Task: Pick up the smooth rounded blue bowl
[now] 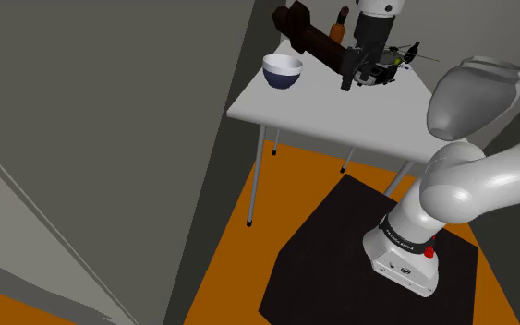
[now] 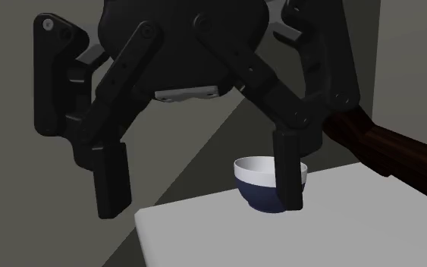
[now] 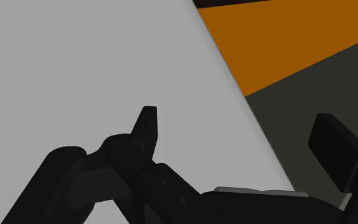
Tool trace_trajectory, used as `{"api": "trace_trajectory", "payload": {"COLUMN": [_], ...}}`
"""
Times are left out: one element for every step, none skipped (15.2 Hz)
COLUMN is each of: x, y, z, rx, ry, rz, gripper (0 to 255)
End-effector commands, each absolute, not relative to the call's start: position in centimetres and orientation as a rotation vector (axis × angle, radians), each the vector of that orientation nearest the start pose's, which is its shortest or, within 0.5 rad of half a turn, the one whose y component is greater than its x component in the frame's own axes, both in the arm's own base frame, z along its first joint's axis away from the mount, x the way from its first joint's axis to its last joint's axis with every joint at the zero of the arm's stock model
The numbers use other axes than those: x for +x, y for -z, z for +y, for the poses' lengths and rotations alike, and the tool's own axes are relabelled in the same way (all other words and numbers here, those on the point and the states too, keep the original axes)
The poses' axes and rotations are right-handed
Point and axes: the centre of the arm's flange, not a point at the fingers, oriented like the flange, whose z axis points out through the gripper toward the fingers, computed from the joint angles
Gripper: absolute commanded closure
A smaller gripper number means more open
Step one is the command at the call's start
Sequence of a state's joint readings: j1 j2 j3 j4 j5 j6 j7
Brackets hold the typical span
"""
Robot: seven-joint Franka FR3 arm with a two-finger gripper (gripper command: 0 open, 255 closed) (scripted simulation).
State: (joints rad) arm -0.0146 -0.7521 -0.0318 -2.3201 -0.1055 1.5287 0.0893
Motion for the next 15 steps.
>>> {"api": "trace_trajectory", "payload": {"x": [31.1,32.3,33.6,34.8,36.1,37.3,38.5,39.8,41.0,42.3,43.5,44.8,46.0,47.3,48.5], "y": [-59.4,-59.1,-58.9,-58.7,-58.5,-58.3,-58.0,-57.8,-57.6,-57.4,-57.2,-57.0,-56.8,-56.6,-56.3], "z": [-2.9,-3.2,-3.6,-3.9,-4.2,-4.6,-4.9,-5.2,-5.5,-5.8,-6.1,-6.4,-6.7,-7.0,-7.3], "rx": [-3.219,-3.220,-3.221,-3.222,-3.223,-3.224,-3.225,-3.226,-3.227,-3.228,-3.229,-3.230,-3.231,-3.232,-3.233], "ry": [-0.060,-0.059,-0.057,-0.055,-0.053,-0.052,-0.050,-0.048,-0.047,-0.045,-0.043,-0.041,-0.040,-0.038,-0.036], "rz": [0.208,0.203,0.198,0.193,0.189,0.184,0.179,0.174,0.169,0.164,0.159,0.154,0.149,0.145,0.140], "gripper": [0,0,0,0,0,0,0,0,0,0,0,0,0,0,0]}}
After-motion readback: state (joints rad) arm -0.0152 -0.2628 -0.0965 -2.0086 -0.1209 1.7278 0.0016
